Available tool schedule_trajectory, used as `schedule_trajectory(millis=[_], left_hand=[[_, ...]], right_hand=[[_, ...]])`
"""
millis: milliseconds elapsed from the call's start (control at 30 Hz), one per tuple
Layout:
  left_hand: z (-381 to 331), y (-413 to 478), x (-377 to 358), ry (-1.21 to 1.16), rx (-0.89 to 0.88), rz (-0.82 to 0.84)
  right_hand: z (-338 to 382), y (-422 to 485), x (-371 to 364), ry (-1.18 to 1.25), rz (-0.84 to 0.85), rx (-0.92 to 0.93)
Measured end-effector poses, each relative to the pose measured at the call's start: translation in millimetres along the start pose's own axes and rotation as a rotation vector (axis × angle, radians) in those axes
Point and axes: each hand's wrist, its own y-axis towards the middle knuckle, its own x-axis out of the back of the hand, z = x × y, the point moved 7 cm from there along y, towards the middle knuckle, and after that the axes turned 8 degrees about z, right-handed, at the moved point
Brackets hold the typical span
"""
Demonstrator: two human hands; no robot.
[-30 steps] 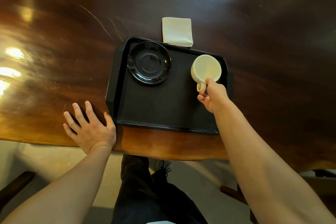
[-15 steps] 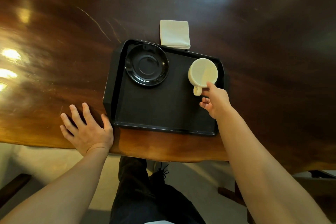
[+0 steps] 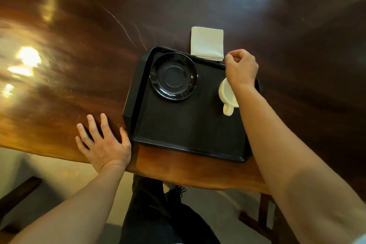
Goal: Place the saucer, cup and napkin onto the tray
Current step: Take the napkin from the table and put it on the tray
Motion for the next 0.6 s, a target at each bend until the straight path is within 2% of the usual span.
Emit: schedule_trajectory(millis=[267,433,600], left_hand=[[0,0,-2,0.013,0.006,-0.009],[-2,5,-4,0.010,-0.001,0.004],[1,-1,-2,0.016,-0.005,-0.011]], right_hand=[[6,50,-41,-0.120,0.126,-0.017],[5,78,-61,-0.307,0.184,-0.091],[5,75,-73,-0.459,0.135,-0.145]])
